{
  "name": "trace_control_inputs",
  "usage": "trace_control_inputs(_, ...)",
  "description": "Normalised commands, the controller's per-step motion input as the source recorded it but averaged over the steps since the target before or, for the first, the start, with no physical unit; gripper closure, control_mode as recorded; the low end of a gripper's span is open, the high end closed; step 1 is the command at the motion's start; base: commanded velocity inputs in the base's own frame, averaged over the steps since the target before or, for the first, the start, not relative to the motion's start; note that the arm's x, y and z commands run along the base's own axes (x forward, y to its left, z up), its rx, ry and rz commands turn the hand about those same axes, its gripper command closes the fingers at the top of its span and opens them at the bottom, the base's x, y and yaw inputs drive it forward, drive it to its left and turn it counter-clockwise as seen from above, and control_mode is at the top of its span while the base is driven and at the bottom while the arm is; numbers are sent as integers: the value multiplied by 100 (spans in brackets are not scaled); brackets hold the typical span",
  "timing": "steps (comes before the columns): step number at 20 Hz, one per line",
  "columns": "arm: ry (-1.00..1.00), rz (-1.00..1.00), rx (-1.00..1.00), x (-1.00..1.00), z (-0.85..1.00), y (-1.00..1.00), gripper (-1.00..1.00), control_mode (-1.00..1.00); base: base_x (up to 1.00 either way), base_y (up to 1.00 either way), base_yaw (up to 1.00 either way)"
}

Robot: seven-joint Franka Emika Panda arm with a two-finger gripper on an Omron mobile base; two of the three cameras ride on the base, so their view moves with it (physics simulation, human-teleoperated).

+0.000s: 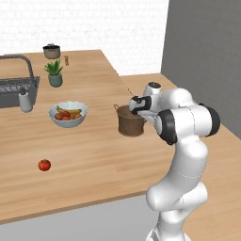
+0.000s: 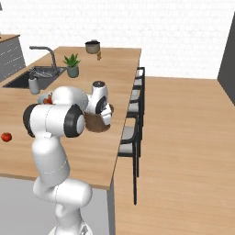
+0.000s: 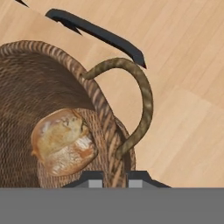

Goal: Open the cabinet, pick up the bread from the cabinet and place it in the basket. Then move the basket to the dining counter.

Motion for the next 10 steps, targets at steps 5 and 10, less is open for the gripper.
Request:
trace_control_inputs(5, 0, 0, 0, 9, -26, 7, 100, -100, 0, 0, 0)
trace_control_inputs(10, 0, 0, 0, 1, -11, 8, -100, -100, 0, 0, 0)
